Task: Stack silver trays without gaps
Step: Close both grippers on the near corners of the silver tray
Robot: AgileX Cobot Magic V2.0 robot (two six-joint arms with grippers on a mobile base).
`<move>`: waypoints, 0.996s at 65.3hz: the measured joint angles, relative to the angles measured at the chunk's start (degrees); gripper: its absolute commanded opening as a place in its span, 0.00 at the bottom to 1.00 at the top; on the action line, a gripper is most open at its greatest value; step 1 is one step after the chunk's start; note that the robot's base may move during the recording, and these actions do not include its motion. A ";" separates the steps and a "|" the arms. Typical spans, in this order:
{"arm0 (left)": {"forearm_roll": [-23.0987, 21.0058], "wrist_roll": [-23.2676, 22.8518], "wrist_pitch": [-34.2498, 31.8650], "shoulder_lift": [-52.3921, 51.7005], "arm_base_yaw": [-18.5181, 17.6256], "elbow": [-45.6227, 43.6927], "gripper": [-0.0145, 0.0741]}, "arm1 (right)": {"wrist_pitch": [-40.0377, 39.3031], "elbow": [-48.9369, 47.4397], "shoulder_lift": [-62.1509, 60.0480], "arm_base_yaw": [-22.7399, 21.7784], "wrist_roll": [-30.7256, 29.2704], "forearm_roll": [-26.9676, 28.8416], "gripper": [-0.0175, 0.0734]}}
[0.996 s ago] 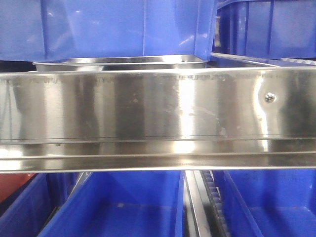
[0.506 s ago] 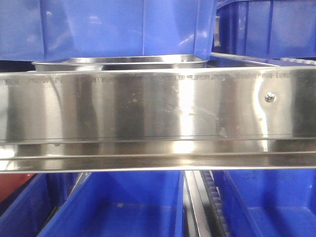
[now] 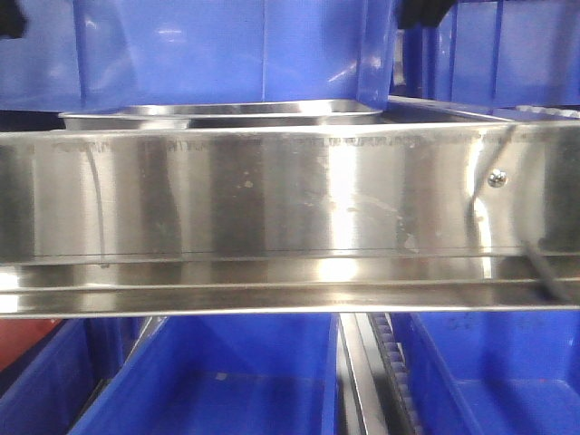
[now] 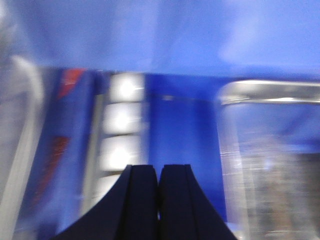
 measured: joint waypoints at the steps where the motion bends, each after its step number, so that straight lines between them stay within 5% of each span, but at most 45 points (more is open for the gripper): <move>1: -0.12 -0.10 0.00 0.20 -0.15 -0.12 0.15 | 0.14 -0.27 0.36 0.00 0.00 0.39 0.13; 20: -3.30 -0.58 0.13 3.17 -0.64 -0.24 0.16 | 0.60 -1.10 4.74 0.00 0.12 5.41 0.15; 37: -3.79 -0.67 -0.04 4.38 -0.64 -0.24 0.50 | 0.88 -1.14 5.89 0.00 0.12 5.88 0.40; 65: -7.29 -0.67 -2.63 8.74 -0.64 -0.24 0.45 | -1.89 -1.27 8.37 0.00 0.12 6.03 0.39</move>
